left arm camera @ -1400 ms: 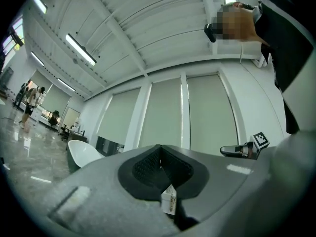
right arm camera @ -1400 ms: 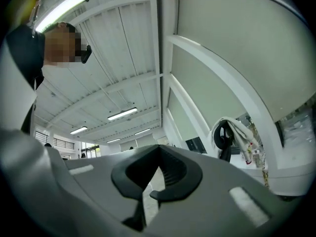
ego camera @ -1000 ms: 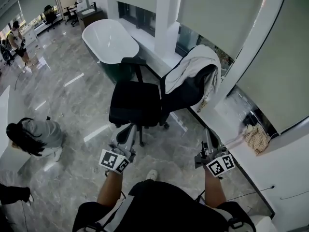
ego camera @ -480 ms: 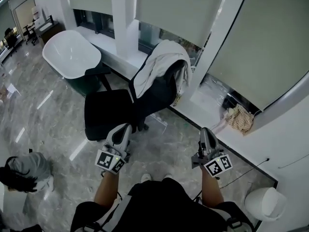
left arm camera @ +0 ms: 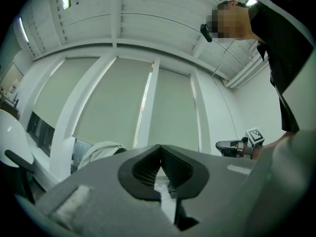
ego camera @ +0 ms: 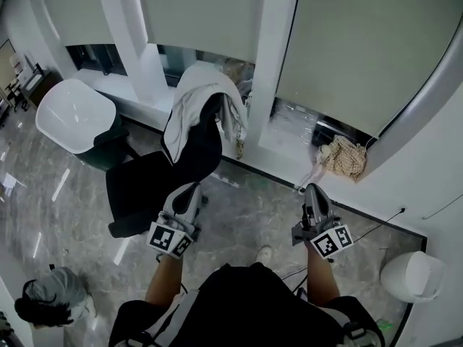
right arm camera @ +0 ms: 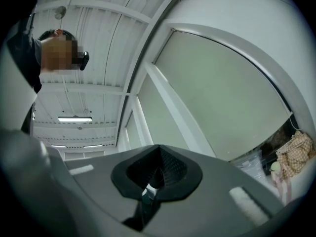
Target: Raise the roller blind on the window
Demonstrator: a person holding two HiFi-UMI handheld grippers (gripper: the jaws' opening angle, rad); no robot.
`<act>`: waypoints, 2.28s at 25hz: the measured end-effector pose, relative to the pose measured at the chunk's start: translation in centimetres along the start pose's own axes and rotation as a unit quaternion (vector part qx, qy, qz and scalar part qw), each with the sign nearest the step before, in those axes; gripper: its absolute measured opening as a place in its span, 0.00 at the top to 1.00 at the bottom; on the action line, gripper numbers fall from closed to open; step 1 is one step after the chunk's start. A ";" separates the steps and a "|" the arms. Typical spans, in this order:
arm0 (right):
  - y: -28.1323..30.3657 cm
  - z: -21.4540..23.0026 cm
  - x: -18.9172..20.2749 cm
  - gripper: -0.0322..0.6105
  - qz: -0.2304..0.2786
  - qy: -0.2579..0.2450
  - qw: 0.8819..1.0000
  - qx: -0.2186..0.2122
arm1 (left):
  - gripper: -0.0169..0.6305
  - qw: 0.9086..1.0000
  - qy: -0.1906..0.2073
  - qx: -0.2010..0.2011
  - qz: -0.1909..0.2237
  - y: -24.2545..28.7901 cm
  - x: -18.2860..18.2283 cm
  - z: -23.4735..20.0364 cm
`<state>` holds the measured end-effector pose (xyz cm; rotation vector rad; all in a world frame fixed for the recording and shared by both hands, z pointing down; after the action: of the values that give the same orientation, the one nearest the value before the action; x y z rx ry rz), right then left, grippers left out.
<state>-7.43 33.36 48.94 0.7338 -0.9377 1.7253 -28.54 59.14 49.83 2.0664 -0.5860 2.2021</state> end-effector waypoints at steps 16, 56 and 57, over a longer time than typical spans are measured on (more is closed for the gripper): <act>-5.1 14.7 -12.3 0.95 0.075 -0.021 0.995 0.063 | 0.97 0.994 -0.016 0.104 0.018 20.6 2.3 12.0; -1.8 28.3 -25.0 0.95 0.158 -0.129 0.937 0.283 | 0.97 0.916 -0.157 0.369 0.027 55.9 8.8 20.7; -1.6 28.4 -25.1 0.95 0.162 -0.128 0.936 0.284 | 0.97 0.914 -0.154 0.375 0.028 56.3 8.9 20.9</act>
<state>3.39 -2.61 43.39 1.2600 -0.7568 2.2720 -26.64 -1.46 46.13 2.8023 0.2708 2.3883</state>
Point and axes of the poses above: the fingertips, and each gripper's own axes: y forward along the fingers, z to its right, x out of its underside, the point moved 3 cm from there along -y, backward along the fingers, and after that the axes turned 9 degrees about y, right-handed, at the moved point
